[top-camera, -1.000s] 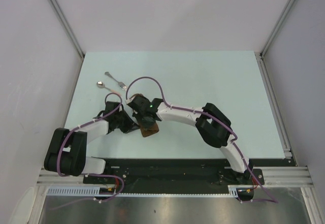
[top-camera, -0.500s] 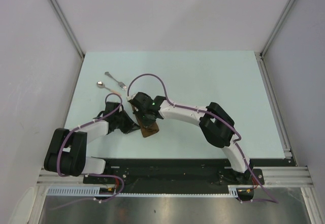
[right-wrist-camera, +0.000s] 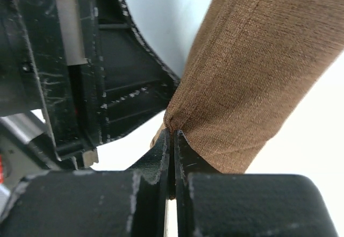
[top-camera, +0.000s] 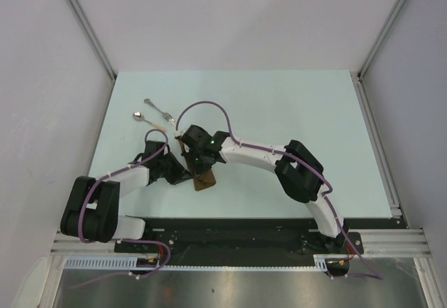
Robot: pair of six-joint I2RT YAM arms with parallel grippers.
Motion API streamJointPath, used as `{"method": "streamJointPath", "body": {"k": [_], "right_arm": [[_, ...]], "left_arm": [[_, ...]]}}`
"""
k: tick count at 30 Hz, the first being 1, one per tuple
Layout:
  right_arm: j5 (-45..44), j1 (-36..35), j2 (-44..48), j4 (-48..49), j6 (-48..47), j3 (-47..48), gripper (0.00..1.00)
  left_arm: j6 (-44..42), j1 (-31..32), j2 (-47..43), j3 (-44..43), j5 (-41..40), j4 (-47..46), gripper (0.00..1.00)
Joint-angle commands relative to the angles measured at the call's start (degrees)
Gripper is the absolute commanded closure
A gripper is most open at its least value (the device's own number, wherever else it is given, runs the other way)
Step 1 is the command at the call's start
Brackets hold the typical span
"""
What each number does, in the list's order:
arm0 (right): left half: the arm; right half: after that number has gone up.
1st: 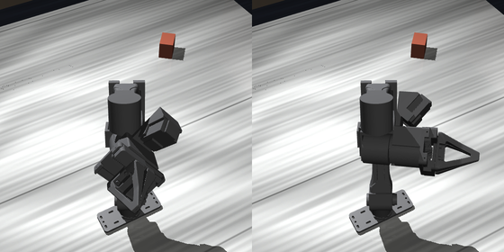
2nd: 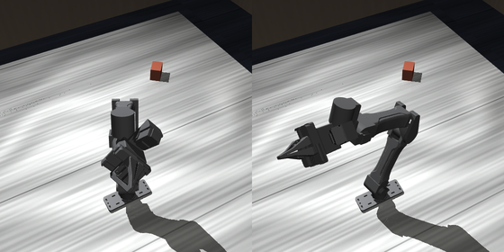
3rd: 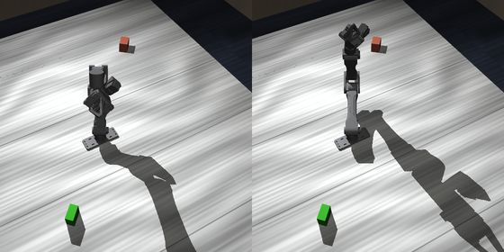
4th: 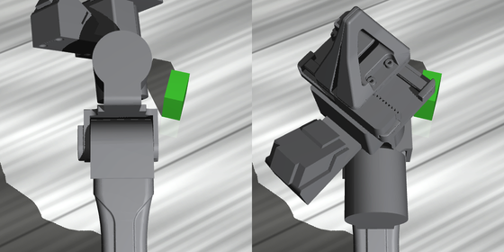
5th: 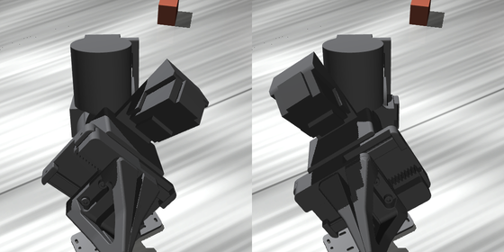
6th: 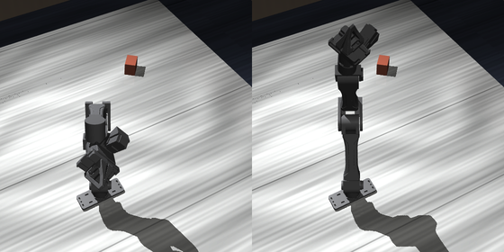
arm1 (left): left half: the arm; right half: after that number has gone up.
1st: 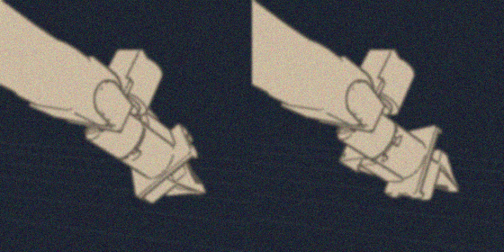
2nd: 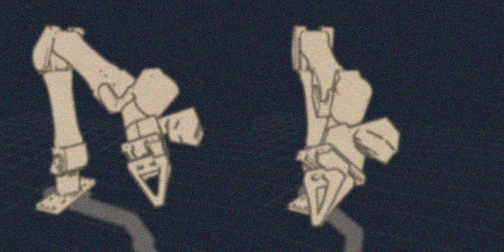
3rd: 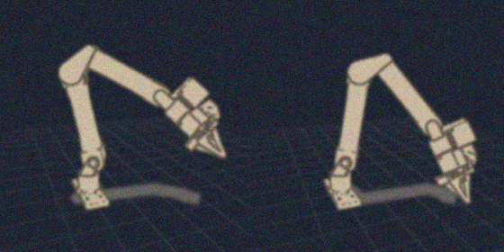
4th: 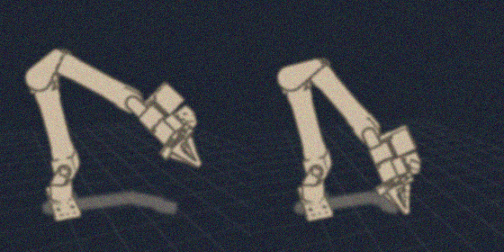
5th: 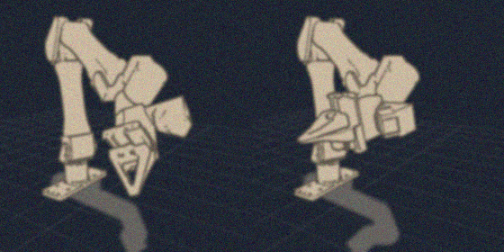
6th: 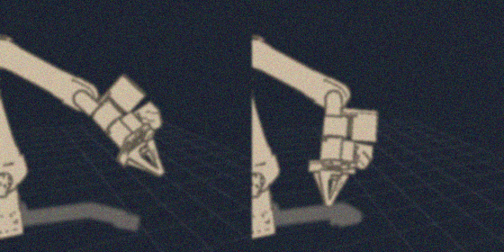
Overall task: Fold the napkin into a case and place the utensils inside
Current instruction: Stuff the top corner of the smaller-rectangle-folded napkin into the folded napkin.
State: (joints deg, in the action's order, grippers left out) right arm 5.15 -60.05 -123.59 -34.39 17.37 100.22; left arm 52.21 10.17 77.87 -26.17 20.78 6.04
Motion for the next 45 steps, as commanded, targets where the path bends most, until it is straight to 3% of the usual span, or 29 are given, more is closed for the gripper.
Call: {"method": "streamJointPath", "body": {"k": [1,12,16,20,27,35,39,45], "right_arm": [[6.71,0.55,2.39,4.75,4.43,-1.87,1.00],[11.11,3.89,0.72,16.71,8.21,-12.42,1.00],[11.81,4.50,0.89,18.31,8.56,-13.92,1.00],[12.43,4.68,0.98,19.10,8.56,-14.71,1.00],[13.57,4.86,1.25,21.12,9.70,-15.67,0.99],[16.72,5.82,2.30,24.37,11.98,-17.96,0.95],[21.21,7.40,4.93,29.01,14.53,-20.85,0.80],[25.87,12.14,11.35,33.25,17.18,-24.29,0.68]], "left_arm": [[0.62,-0.07,-1.05,1.47,-0.12,0.72,0.94],[-2.10,-0.15,-5.44,0.95,-2.49,4.85,0.93],[-6.41,-0.94,-8.69,-4.48,-8.19,11.96,0.92],[-9.57,-3.23,-9.49,-11.69,-8.65,13.82,0.90],[-9.32,-3.76,4.39,-22.42,0.05,8.90,0.91],[-10.19,-3.23,14.32,-24.10,-2.49,5.82,0.92],[-12.47,-3.32,17.92,-24.63,-6.88,7.31,0.93],[-14.15,-3.41,19.25,-23.84,-10.58,7.84,0.93]]}}
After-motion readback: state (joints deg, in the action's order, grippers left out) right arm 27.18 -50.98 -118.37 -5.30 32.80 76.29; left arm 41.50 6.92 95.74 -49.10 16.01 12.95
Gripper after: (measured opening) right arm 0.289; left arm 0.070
